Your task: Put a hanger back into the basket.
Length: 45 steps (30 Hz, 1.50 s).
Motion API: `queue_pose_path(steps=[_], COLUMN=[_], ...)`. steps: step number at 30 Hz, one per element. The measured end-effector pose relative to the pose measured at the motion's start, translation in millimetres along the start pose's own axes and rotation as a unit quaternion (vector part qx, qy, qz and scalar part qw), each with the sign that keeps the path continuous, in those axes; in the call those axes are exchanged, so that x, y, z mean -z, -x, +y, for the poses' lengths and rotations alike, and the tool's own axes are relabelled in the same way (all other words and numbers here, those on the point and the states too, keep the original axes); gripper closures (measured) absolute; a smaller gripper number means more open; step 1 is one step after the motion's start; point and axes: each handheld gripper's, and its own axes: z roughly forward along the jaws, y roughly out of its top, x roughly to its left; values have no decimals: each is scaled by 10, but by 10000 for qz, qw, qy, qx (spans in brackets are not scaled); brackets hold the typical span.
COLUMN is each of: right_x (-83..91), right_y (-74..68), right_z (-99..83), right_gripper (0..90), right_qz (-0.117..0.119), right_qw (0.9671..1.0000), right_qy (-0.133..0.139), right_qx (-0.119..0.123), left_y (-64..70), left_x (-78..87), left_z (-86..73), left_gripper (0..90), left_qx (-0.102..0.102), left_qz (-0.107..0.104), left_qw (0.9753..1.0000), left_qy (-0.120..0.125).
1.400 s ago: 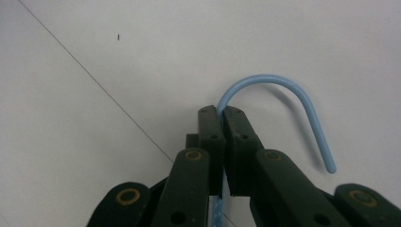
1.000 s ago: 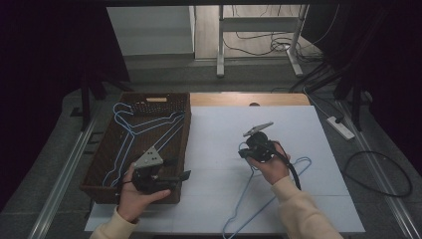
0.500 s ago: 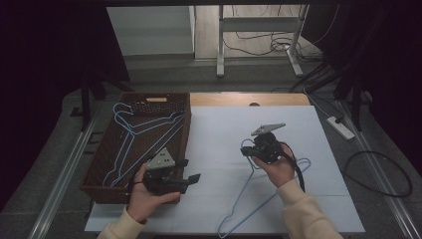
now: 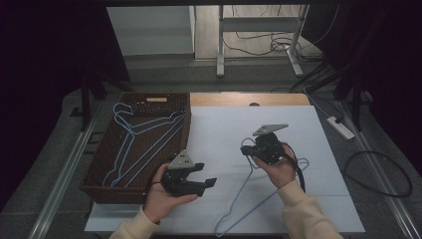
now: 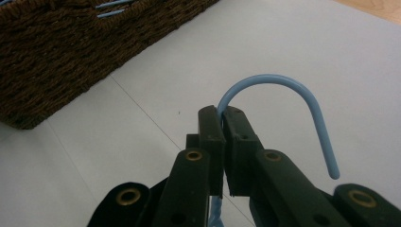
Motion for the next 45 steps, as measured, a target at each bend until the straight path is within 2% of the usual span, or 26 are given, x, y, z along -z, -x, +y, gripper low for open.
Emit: queue_pose_path(steps=[9, 17, 19, 20, 22, 23, 24, 30, 33, 34, 35, 36, 38, 39, 41, 42, 45], right_x=[-1, 1, 1, 0, -1, -1, 1, 15, 20, 27, 30, 30, 39, 46, 64, 80, 156], right_y=[3, -7, -10, -15, -22, -22, -28, -43, -48, -50, -51, -51, -52, -51, -50, -49, -43], right_z=[-2, -3, -3, -4, -3, -3, -3, 2, 4, 3, 2, 2, 2, 1, -1, -3, -13], right_gripper=[875, 875, 875, 875, 875, 875, 875, 875, 875, 875, 875, 875, 875, 874, 873, 872, 860], right_qz=[6, -11, -11, -6, 3, 3, 12, 51, 46, 49, 46, 46, 37, 42, 62, 84, 88], right_qw=[10000, 10000, 10000, 10000, 10000, 10000, 10000, 9999, 9999, 9999, 9999, 9999, 9998, 9998, 9998, 9996, 9991], right_qy=[9, 44, 51, 59, 64, 64, 82, 132, 146, 153, 164, 164, 176, 182, 211, 258, 406], right_qx=[5, 5, -1, -5, -4, -4, 9, 3, 24, 20, 21, 21, 18, 17, -3, -19, -54], left_y=[129, 228, 236, 242, 234, 234, 223, 194, 194, 195, 195, 194, 197, 206, 209, 203, 184], left_x=[-272, -561, -607, -717, -832, -832, -919, -1088, -1145, -1175, -1175, -1185, -1182, -1176, -1158, -1143, -1097], left_z=[39, 74, 73, 61, 41, 41, 26, 0, -16, -27, -27, -32, -33, -27, -19, -15, 4], left_gripper=[332, 330, 330, 332, 335, 340, 344, 382, 474, 564, 603, 603, 734, 786, 800, 809, 843], left_qx=[-77, -102, -94, -49, 7, 7, 40, 114, 97, 131, 131, 132, 179, 175, 191, 308, 435], left_qz=[-87, -278, -289, -290, -306, -306, -326, -291, -358, -461, -461, -537, -778, -747, -717, -721, -696], left_qw=[9994, 9980, 9977, 9974, 9963, 9963, 9954, 9950, 9936, 9924, 9924, 9916, 9901, 9903, 9904, 9906, 9909], left_qy=[-320, -564, -599, -662, -802, -802, -898, -951, -1066, -1130, -1130, -1166, -1153, -1161, -1162, -1125, -1069])
